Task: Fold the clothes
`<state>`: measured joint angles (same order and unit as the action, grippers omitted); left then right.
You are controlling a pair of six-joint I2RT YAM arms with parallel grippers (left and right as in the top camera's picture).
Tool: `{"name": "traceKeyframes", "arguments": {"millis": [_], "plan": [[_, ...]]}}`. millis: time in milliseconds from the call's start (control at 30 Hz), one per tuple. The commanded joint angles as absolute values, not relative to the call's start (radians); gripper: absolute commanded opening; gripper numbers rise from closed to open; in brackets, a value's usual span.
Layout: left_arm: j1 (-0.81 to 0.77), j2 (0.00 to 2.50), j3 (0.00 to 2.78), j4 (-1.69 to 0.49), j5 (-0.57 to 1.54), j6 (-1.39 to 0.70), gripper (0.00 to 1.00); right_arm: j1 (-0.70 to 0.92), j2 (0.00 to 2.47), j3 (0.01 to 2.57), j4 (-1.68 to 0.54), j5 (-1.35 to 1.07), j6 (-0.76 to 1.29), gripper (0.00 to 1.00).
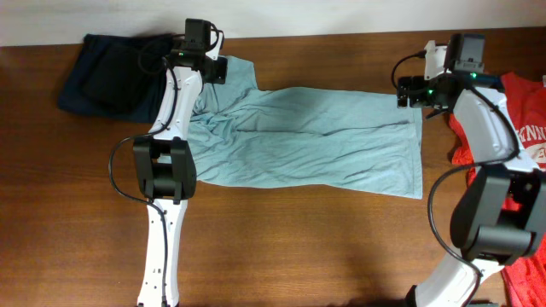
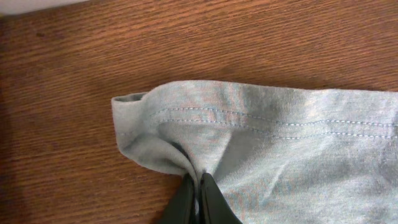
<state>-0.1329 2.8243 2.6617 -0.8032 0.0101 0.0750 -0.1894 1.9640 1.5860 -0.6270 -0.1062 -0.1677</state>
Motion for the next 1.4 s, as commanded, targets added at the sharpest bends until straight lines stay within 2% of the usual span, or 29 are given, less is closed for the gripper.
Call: {"name": "traceKeyframes", "arguments": {"millis": [0,67,167,300,533,833,1067,1133,1200,1233,1300,1367], "plan": [[-0.126,2.846,2.687,-0.809,0.004,0.083,0.06,-0.191,1.985,1.594,-0.586,-0.149,-0.166,0.99],[-0.126,2.846,2.687,-0.81,0.003,0.083,0.06,-0.192,1.986,1.594,-0.535,-0.146,-0.166,0.99],[-0.126,2.846,2.687,-0.812,0.003,0.083,0.06,-0.192,2.018,1.594,-0.459,-0.118,-0.166,0.9],[-0.126,2.846,2.687,-0.816,0.003,0.083,0.06,-0.192,2.088,1.594,-0.398,-0.056,-0.162,0.91],[-0.126,2.846,2.687,-0.82,0.003,0.084,0.07,-0.192,2.222,1.594,-0.343,0.022,-0.163,0.99],[-0.126,2.846,2.687,-0.831,0.003,0.084,0.07,-0.199,2.254,1.594,-0.262,0.042,-0.157,0.99],[-0.126,2.846,2.687,-0.831,0.0,0.084,0.08,-0.23,2.304,1.593,-0.303,-0.02,-0.088,0.98],[-0.126,2.846,2.687,-0.832,-0.001,0.084,0.07,-0.231,2.304,1.593,-0.306,-0.035,-0.088,0.94],[-0.126,2.846,2.687,-0.832,-0.001,0.084,0.08,-0.231,2.304,1.594,-0.306,-0.046,-0.088,0.84],[-0.126,2.846,2.687,-0.831,-0.001,0.084,0.07,-0.231,2.304,1.594,-0.31,-0.065,-0.088,0.72],[-0.126,2.846,2.687,-0.831,-0.001,0.084,0.08,-0.231,2.304,1.594,-0.314,-0.088,-0.088,0.67],[-0.125,2.846,2.687,-0.83,-0.001,0.084,0.08,-0.231,2.304,1.594,-0.314,-0.094,-0.089,0.52]]}}
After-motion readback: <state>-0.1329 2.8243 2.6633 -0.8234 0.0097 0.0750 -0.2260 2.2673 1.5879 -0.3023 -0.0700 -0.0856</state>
